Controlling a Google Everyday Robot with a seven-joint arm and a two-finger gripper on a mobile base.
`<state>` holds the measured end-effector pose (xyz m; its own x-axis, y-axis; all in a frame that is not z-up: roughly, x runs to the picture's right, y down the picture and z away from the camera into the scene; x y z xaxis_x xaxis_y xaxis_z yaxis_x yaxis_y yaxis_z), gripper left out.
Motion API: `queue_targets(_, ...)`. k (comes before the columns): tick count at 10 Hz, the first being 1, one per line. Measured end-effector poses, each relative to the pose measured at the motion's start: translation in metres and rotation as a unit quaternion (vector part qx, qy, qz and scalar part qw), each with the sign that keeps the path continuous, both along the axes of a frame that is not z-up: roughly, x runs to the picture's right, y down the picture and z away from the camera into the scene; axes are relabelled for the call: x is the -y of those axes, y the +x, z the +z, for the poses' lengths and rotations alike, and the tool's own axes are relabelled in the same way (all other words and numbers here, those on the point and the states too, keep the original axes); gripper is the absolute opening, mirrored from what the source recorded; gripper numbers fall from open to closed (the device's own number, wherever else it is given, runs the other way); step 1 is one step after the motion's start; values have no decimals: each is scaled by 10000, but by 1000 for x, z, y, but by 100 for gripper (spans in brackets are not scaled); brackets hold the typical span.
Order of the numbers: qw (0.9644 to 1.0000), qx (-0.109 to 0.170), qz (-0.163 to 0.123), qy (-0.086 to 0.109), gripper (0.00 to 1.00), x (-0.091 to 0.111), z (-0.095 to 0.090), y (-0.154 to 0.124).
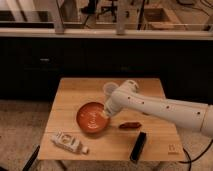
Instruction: Pick up the ceramic bowl
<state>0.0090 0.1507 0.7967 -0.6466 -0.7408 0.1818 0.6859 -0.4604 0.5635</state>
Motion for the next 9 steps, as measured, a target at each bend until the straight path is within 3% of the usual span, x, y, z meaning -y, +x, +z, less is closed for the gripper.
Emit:
queue_targets(2, 9984, -210, 337, -410, 41, 3, 24, 23)
queue_targets(4, 9934, -463, 650, -830, 63, 4, 52, 39)
queue_targets(5, 9914, -532, 709, -962, 72, 6, 57, 39)
queue_targets(7, 9888, -589, 796, -1113, 80, 12, 60, 35)
queue_targets(9, 9821, -794, 1137, -1276, 80, 12, 57, 38)
